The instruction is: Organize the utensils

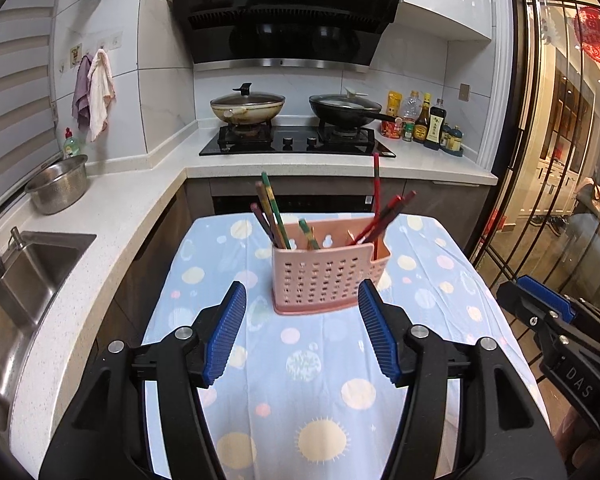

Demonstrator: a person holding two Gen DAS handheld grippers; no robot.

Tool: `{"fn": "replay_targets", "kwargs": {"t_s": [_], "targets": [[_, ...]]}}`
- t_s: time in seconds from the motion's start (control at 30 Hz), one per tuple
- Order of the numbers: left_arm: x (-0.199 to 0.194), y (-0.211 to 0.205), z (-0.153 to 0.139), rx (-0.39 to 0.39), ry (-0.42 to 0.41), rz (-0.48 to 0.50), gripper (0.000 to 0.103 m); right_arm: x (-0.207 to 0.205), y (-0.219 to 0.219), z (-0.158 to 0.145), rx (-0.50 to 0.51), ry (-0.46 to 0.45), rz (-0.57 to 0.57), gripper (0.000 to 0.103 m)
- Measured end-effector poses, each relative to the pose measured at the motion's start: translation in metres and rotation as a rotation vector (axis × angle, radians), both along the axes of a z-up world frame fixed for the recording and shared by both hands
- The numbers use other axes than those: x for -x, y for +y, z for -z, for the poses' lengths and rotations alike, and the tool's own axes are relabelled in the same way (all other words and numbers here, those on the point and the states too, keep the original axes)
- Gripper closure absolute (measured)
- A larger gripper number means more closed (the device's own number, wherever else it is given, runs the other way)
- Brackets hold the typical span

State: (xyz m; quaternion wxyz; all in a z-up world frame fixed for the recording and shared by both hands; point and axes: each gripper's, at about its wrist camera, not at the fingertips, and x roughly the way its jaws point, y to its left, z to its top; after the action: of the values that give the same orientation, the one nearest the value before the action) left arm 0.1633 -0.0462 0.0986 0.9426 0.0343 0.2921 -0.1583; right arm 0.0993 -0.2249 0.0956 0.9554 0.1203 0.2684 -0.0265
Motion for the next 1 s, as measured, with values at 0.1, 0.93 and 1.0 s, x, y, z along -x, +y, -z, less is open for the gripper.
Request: {"fn": "replay_targets", "kwargs": {"t_s": [0.1,0.93,1.0], "targets": [[0.012,0.001,0.005,-0.002,0.01,0.006,0.048,0.012,0.009,0.006,0.014,0.017,-0.009,0.074],[0.073,0.005,0.066,-0.089,0.067,-0.055,0.02,0.068,0.014,0.08,-0.011,0.173,0.065,0.066],[0.074,0.006,0.068,-0.092,0.072,-0.056,0.018,0.07,0.015,0.083,-0.006,0.177,0.064,0.065]]}}
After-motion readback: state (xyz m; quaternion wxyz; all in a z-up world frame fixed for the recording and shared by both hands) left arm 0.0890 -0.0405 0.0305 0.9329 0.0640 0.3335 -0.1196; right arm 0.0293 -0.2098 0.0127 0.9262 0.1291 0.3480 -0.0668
